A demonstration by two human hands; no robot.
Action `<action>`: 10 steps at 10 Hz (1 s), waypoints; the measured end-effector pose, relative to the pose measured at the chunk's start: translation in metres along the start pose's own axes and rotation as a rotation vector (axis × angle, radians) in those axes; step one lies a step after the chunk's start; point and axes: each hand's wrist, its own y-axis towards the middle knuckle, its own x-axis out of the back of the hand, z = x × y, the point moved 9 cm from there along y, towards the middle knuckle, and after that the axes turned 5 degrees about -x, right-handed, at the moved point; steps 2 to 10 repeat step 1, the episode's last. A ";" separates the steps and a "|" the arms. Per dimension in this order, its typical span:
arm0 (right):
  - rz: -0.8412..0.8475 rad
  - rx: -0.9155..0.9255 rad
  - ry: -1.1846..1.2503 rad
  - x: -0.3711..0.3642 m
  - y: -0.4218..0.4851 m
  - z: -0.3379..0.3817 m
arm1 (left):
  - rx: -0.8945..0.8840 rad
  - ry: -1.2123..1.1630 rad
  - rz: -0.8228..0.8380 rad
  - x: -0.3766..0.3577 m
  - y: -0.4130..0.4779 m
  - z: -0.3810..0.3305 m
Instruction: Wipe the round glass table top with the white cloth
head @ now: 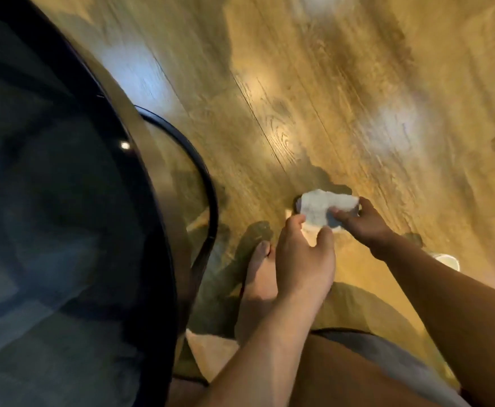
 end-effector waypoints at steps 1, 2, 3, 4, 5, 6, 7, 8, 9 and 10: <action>-0.283 0.002 -0.215 0.058 -0.015 0.048 | -0.105 -0.166 0.123 0.006 -0.025 -0.046; -0.283 0.002 -0.215 0.058 -0.015 0.048 | -0.105 -0.166 0.123 0.006 -0.025 -0.046; -0.283 0.002 -0.215 0.058 -0.015 0.048 | -0.105 -0.166 0.123 0.006 -0.025 -0.046; -0.283 0.002 -0.215 0.058 -0.015 0.048 | -0.105 -0.166 0.123 0.006 -0.025 -0.046; -0.283 0.002 -0.215 0.058 -0.015 0.048 | -0.105 -0.166 0.123 0.006 -0.025 -0.046; -0.283 0.002 -0.215 0.058 -0.015 0.048 | -0.105 -0.166 0.123 0.006 -0.025 -0.046; -0.283 0.002 -0.215 0.058 -0.015 0.048 | -0.105 -0.166 0.123 0.006 -0.025 -0.046; -0.283 0.002 -0.215 0.058 -0.015 0.048 | -0.105 -0.166 0.123 0.006 -0.025 -0.046; -0.283 0.002 -0.215 0.058 -0.015 0.048 | -0.105 -0.166 0.123 0.006 -0.025 -0.046; -0.283 0.002 -0.215 0.058 -0.015 0.048 | -0.105 -0.166 0.123 0.006 -0.025 -0.046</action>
